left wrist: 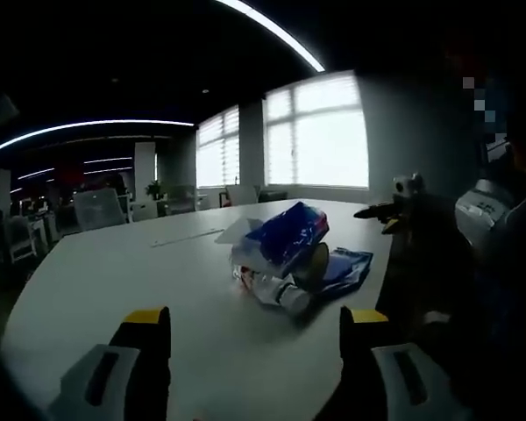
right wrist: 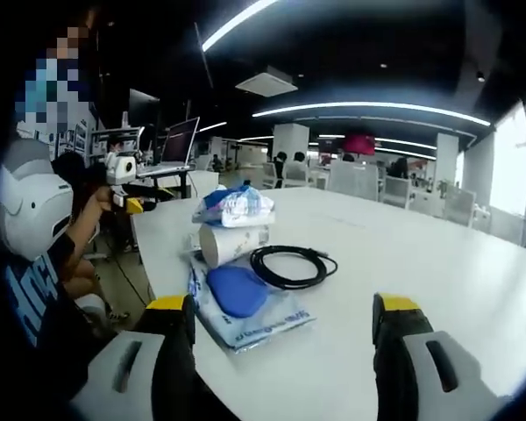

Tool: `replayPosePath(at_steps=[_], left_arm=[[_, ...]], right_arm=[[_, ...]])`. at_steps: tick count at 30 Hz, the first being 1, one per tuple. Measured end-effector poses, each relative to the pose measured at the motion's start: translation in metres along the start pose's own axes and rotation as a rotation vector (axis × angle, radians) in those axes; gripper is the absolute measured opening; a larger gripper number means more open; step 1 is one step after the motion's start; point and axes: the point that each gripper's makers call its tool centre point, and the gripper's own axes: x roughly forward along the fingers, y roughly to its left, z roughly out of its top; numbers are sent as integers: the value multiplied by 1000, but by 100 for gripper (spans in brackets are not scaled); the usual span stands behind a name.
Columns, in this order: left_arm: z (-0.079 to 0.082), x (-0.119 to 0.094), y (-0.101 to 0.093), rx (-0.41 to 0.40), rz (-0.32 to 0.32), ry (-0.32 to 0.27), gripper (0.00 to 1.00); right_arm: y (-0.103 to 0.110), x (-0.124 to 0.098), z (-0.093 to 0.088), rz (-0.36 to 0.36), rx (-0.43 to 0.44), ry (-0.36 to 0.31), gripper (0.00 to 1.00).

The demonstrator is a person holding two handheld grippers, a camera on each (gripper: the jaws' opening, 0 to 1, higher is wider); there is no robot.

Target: Arrange the tabletop items into an orderly group along one side of the table until the central work area is clear of visible clutter.

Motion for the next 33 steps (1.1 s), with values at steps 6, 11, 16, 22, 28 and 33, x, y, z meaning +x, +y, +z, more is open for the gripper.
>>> replayPosePath(at_steps=[6,11,16,22,28,33], left_arm=[[6,10,1,-21,17,-17,68],[8,21,-2,-50,13,-21,53],[4,32,-5,-49,9,-1,54],[6,37,-8,-53,-11,-7,54],[10,39,-9,-56,-15,-21,53],[12,41,-10,-60,-22,-28,53]], right_arm=[[-1,6,12,-8,6,-55,66],[2,12,20,-1,20,-91,60],[8,17,22,24,23,-94,58],[14,23,22,44,23,-92,56],[17,27,28,52,23,-111,52],[22,32,32,67,20,-116,49]])
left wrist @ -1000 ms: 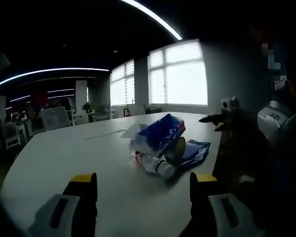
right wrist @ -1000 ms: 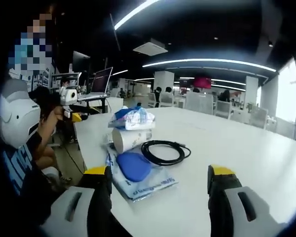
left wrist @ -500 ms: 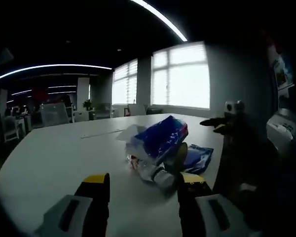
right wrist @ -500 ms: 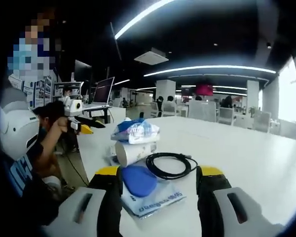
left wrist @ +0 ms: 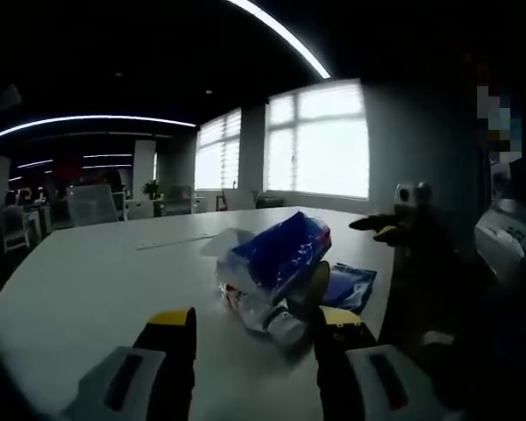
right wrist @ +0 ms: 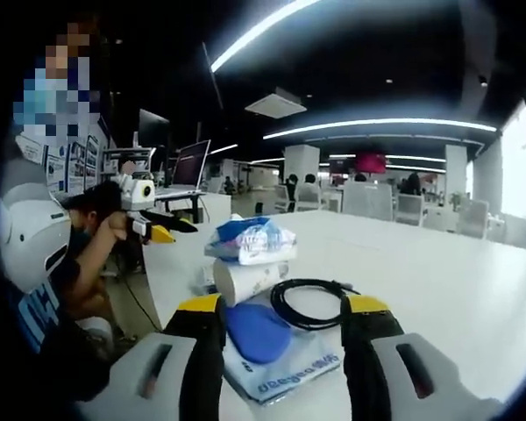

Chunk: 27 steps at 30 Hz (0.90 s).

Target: Arrange the tabletop items into an orderly group along one side of the table until the central work area is clear of visible clutter.

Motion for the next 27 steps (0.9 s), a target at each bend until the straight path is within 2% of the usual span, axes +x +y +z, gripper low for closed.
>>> replayPosePath(at_steps=[15,27], left_arm=[[4,18,-4,-10,-23,-19,47],[7,28,-7,-22,-34,-33,42]], right_arm=[[15,20,11,43,7,-36,40],[25,36,21,62,-3,-56,37]])
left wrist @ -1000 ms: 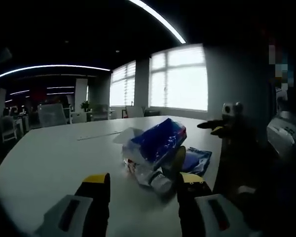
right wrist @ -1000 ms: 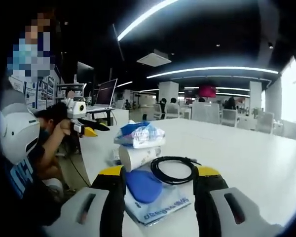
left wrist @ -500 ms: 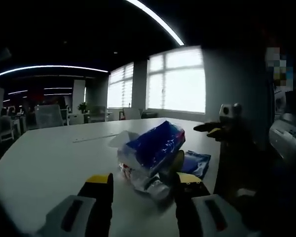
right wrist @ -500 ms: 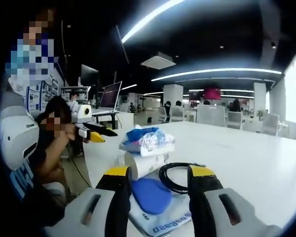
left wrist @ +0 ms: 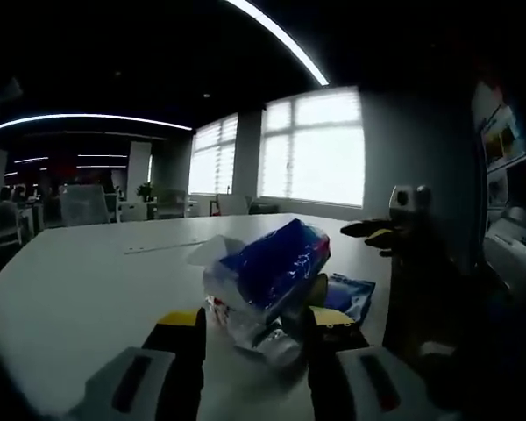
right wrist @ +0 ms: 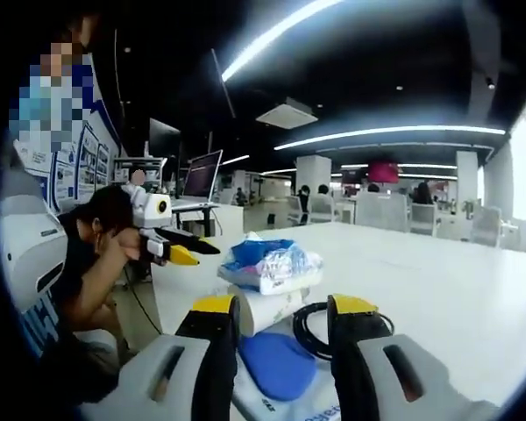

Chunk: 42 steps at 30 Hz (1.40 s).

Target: Arrange the tabletop items into an orderly group along one side of the table until the central work area is clear of visible clutter.

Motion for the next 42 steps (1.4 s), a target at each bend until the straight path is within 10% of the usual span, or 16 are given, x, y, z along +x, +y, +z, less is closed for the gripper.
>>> replayPosePath(at_steps=[42], left_arm=[[-4,27,3,-49,-5,-16,25]], right_arm=[[21,57,6,52,-52,2,19]])
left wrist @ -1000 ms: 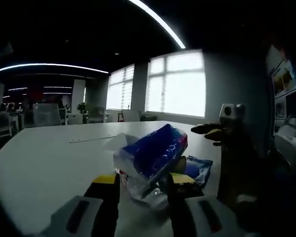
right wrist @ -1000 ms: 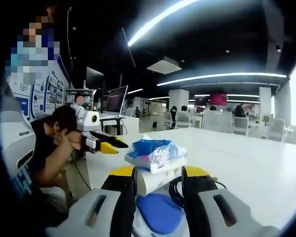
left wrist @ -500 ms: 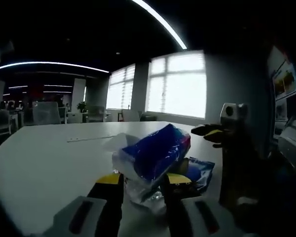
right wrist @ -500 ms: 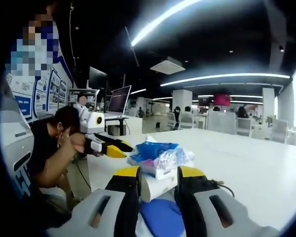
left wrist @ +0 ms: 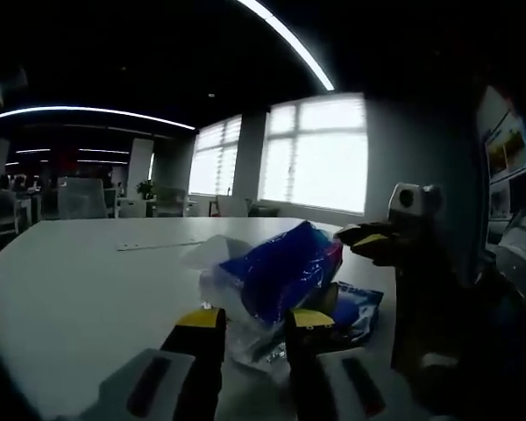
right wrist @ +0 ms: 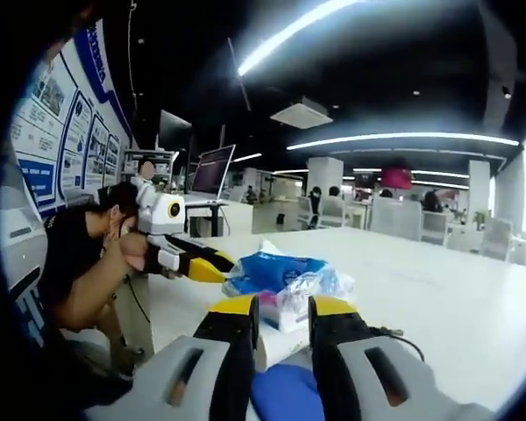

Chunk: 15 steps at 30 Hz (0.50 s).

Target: Arrange the tabletop items into an orderly group along one side of the table until the central work area is clear of visible clutter.

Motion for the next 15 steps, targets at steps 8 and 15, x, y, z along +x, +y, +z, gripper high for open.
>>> replayPosePath(at_steps=[8,15], left_arm=[[-2,-1,2,11,0,-5,19],[-1,-2,3,22,-7,-22,9]], right_arm=[[0,5,-4,-1,13,10,12],[-2,5,-6,-10,9,19,6]])
